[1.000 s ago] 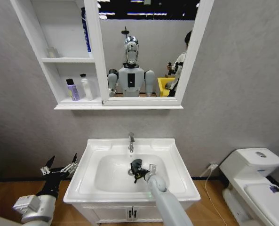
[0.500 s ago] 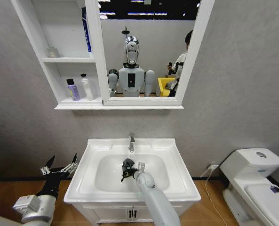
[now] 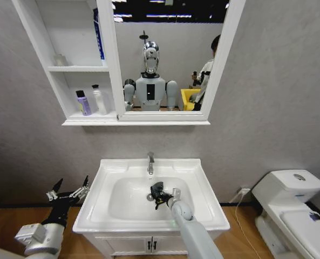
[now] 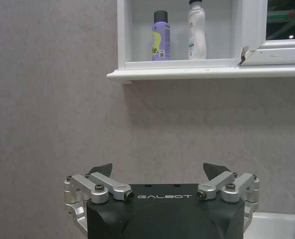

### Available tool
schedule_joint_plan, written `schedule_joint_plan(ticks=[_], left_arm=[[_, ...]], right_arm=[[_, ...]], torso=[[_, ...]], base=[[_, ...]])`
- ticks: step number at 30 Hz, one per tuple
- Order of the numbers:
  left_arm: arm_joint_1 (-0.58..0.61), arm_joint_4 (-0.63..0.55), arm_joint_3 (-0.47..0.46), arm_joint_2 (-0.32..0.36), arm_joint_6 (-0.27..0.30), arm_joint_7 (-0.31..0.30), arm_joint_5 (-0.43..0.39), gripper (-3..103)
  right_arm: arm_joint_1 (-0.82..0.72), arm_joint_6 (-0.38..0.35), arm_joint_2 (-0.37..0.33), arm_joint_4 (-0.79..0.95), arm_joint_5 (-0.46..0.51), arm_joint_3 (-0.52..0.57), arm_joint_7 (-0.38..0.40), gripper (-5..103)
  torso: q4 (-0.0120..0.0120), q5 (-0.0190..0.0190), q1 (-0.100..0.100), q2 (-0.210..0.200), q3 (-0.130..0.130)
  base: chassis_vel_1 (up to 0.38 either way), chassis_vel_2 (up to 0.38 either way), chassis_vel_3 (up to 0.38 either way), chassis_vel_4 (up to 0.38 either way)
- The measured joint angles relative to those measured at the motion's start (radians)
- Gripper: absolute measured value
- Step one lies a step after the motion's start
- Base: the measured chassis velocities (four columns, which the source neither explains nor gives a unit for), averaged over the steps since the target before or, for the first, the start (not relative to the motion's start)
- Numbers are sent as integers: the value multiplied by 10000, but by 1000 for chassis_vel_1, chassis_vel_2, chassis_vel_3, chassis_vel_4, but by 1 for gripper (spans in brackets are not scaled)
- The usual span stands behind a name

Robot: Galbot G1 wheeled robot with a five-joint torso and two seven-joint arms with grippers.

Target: Move facial cleanser and shampoo from washbasin to cabinet, then wipe washbasin with towel.

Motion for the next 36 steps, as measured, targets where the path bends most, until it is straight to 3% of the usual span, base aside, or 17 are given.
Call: schedule_joint_plan(ticks=[10,14,26,36], left_arm=[[0,-1,0,0,0,0,0,100],[0,-1,0,0,0,0,0,100],[0,0,0,0,0,-1,0,100],[0,-1,0,0,0,0,0,100]], right_arm=[[581,-22,916,-819,-295,-736,-261,2],[605,-46,851,-856,-293,-701,-267,2],[-22,-97,-278,-127,-33,186,-330,2],[276,8,405,-737,-211,-159,-328,2]], torso=[[5,0,0,0,0],[5,1,0,0,1],[0,0,-2,1,0],[2,0,-2,1,0]], base=[[0,0,0,0],[0,0,0,0],[0,0,0,0],[0,0,0,0]])
